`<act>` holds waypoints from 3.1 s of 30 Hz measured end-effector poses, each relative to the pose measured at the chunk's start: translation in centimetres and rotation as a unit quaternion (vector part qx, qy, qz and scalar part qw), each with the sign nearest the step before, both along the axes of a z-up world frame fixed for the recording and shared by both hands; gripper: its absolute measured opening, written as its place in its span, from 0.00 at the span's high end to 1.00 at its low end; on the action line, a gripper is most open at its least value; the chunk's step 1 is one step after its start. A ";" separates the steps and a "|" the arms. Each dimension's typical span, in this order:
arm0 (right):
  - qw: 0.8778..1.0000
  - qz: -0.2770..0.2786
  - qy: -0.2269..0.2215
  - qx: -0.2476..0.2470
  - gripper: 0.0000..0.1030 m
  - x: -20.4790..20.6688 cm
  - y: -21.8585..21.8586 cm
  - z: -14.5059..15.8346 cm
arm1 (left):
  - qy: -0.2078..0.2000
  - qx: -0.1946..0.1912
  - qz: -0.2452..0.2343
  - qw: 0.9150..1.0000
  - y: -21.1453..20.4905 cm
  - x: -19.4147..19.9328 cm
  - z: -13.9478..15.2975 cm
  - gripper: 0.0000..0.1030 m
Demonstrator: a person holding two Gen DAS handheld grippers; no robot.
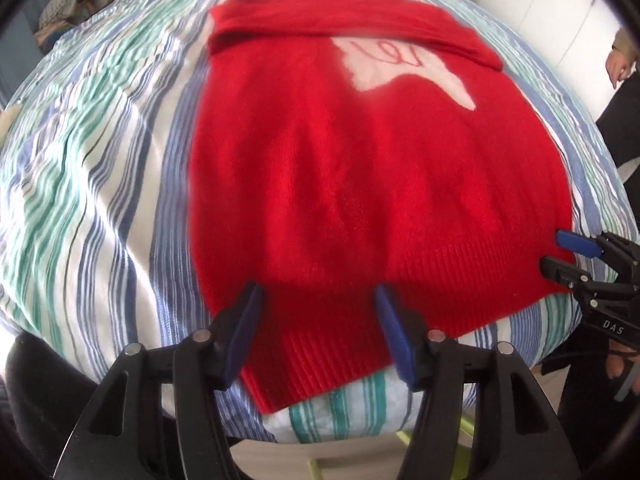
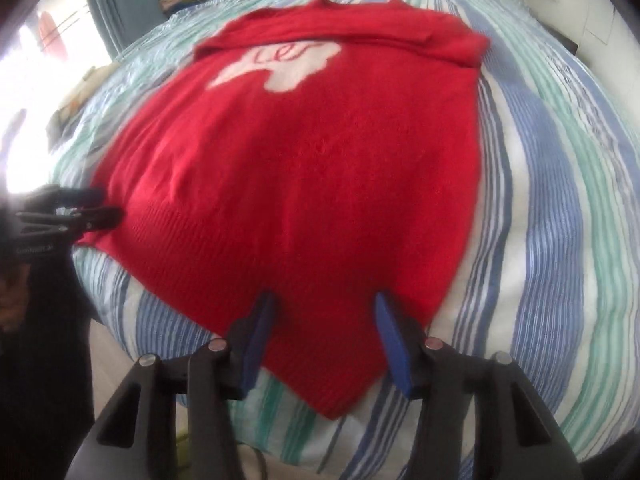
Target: Fold small clothes
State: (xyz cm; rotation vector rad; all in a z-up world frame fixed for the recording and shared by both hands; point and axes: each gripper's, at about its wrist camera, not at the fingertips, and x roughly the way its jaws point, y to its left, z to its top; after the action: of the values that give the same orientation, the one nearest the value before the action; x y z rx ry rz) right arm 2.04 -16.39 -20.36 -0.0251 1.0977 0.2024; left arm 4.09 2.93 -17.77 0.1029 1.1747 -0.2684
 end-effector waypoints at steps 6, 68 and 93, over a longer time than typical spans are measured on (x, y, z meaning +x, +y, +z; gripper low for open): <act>1.000 -0.020 -0.021 0.001 0.50 -1.4 -0.5 1.9 | -0.026 -0.009 0.030 0.999 0.5 -0.8 2.1 0.28; 0.974 -0.098 0.039 0.202 0.94 -2.0 -5.6 0.8 | 0.053 0.021 0.032 0.998 3.8 -2.3 0.4 0.95; 0.971 -0.100 0.059 0.209 0.57 -2.9 -7.8 1.4 | 0.113 -0.084 0.046 0.989 5.5 -1.4 -0.6 0.46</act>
State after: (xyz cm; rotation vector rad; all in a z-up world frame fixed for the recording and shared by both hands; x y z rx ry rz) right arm -0.89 -24.22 -18.96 0.4779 1.1501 0.2523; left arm 2.65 8.45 -18.34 -0.1325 1.3721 -0.3007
